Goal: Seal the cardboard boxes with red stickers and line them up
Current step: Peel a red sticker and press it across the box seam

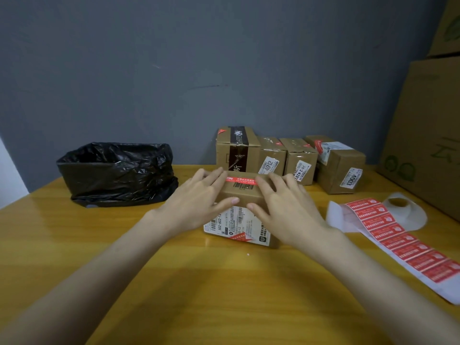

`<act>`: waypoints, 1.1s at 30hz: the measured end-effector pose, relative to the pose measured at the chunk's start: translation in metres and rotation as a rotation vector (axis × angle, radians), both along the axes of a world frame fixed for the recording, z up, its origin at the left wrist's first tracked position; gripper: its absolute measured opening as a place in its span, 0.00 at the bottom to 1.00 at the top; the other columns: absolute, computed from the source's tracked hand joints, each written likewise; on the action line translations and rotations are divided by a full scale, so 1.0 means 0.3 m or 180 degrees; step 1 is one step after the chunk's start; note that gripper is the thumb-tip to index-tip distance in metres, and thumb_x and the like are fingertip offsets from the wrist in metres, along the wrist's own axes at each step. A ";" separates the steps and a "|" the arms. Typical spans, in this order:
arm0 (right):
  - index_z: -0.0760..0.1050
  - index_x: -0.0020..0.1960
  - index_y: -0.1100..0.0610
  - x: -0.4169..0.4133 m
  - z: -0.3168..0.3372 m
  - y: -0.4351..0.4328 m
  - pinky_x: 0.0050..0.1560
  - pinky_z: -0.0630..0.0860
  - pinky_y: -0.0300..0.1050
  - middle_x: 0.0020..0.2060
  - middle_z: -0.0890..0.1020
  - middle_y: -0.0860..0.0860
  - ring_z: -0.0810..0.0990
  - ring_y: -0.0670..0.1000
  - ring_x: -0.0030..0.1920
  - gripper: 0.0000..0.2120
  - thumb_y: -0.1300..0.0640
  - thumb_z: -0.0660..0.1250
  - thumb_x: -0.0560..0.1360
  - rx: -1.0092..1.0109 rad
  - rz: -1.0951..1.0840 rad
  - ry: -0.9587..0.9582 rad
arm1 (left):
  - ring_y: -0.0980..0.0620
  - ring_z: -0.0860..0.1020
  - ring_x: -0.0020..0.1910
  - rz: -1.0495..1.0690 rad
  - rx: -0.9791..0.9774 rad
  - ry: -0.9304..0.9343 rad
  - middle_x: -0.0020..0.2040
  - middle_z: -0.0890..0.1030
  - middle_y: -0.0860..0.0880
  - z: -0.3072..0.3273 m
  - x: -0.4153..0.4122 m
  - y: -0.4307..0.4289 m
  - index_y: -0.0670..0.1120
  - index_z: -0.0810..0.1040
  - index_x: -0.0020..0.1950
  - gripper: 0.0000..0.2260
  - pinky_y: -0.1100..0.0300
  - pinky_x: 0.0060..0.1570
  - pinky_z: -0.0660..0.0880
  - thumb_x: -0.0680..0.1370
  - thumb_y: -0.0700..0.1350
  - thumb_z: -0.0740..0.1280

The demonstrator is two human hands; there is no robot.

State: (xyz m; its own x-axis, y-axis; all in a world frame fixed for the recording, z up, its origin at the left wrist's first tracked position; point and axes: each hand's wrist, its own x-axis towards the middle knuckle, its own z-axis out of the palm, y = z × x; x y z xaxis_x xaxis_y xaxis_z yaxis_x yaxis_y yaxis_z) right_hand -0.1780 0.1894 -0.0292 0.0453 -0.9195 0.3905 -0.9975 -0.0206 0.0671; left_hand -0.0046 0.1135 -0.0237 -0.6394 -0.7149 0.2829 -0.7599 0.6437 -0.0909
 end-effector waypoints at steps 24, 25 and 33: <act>0.67 0.68 0.48 -0.196 -0.059 -0.057 0.56 0.76 0.53 0.50 0.84 0.53 0.81 0.54 0.52 0.36 0.37 0.68 0.63 0.0692 0.0198 -0.5082 | 0.51 0.70 0.68 -0.0751 0.2959 0.3508 0.73 0.66 0.52 -0.129 0.034 -0.062 0.71 0.49 0.71 0.52 0.48 0.66 0.68 0.54 0.65 0.77; 0.72 0.63 0.49 -0.201 -0.051 -0.055 0.53 0.77 0.52 0.50 0.83 0.54 0.81 0.55 0.52 0.30 0.36 0.66 0.66 0.0859 0.0086 -0.5199 | 0.55 0.65 0.71 -0.0959 0.2859 0.3293 0.75 0.59 0.59 -0.115 0.046 -0.057 0.75 0.48 0.68 0.51 0.50 0.68 0.66 0.54 0.66 0.77; 0.74 0.60 0.53 -0.200 -0.029 -0.035 0.40 0.81 0.52 0.56 0.78 0.62 0.83 0.61 0.44 0.27 0.35 0.59 0.71 0.1906 -0.0467 -0.5277 | 0.66 0.53 0.73 -0.1280 0.1645 0.1952 0.75 0.47 0.65 -0.090 0.057 -0.008 0.72 0.44 0.70 0.57 0.68 0.70 0.57 0.56 0.52 0.81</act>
State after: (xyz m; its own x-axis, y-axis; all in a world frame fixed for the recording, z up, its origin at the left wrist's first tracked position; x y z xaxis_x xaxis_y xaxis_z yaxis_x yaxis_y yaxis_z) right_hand -0.2379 0.1789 -0.0378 -0.1004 -0.9000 -0.4242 0.0016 0.4262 -0.9046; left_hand 0.0126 0.1111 -0.0506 -0.7113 -0.6024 0.3622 -0.2879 0.7197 0.6318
